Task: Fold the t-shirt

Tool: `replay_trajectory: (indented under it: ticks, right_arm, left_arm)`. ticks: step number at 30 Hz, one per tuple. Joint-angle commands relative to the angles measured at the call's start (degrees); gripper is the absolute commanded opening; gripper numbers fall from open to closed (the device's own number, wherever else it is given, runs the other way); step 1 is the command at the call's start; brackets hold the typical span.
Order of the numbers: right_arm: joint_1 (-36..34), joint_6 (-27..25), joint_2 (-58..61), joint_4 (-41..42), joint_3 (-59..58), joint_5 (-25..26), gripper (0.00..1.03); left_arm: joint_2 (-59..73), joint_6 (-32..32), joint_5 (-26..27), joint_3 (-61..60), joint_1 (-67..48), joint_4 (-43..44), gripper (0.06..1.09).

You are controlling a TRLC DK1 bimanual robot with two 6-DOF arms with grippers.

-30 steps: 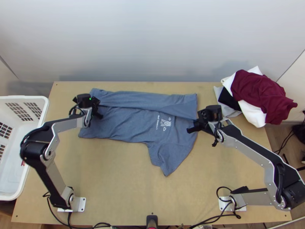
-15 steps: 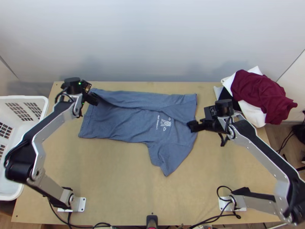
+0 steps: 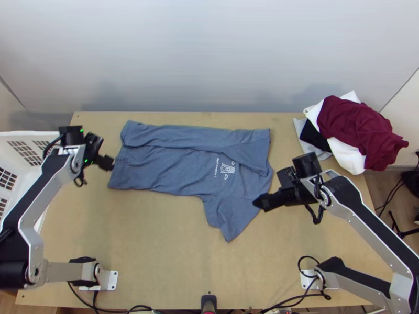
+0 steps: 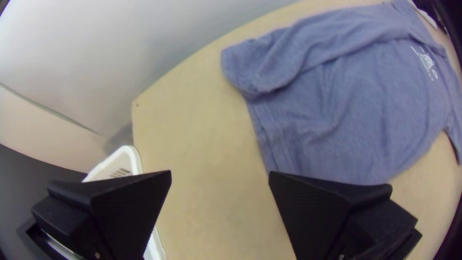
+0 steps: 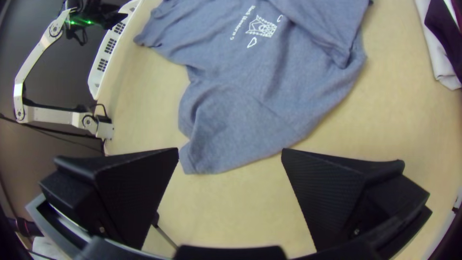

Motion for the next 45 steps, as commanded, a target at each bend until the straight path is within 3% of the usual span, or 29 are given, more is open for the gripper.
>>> replay_trajectory:
  ticks: [1, 7, 22, 36, 45]
  right_arm:
    - [2.78, -0.80, -0.90, -5.34, -0.78, -2.21, 0.99]
    - [4.18, -2.03, -0.90, -6.75, -1.92, -2.92, 0.99]
    - [10.69, 1.40, 4.11, -4.64, -6.05, -3.18, 0.99]
    - [11.04, 0.78, 4.81, -3.41, -5.70, -3.27, 0.99]
    - [11.04, 0.69, 4.20, -2.88, -6.32, -3.18, 0.96]
  left_arm:
    - [-4.81, 4.76, 5.99, -5.62, 6.28, -10.57, 1.04]
    - [-5.33, 7.05, 10.39, -8.09, 10.06, -15.58, 1.04]
    - [0.29, -11.50, 18.56, -6.33, 8.66, -13.12, 1.04]
    - [2.75, -20.11, 20.23, -6.85, 5.14, -10.84, 1.04]
    - [3.98, -19.67, 19.44, -8.26, 1.01, -9.70, 1.04]
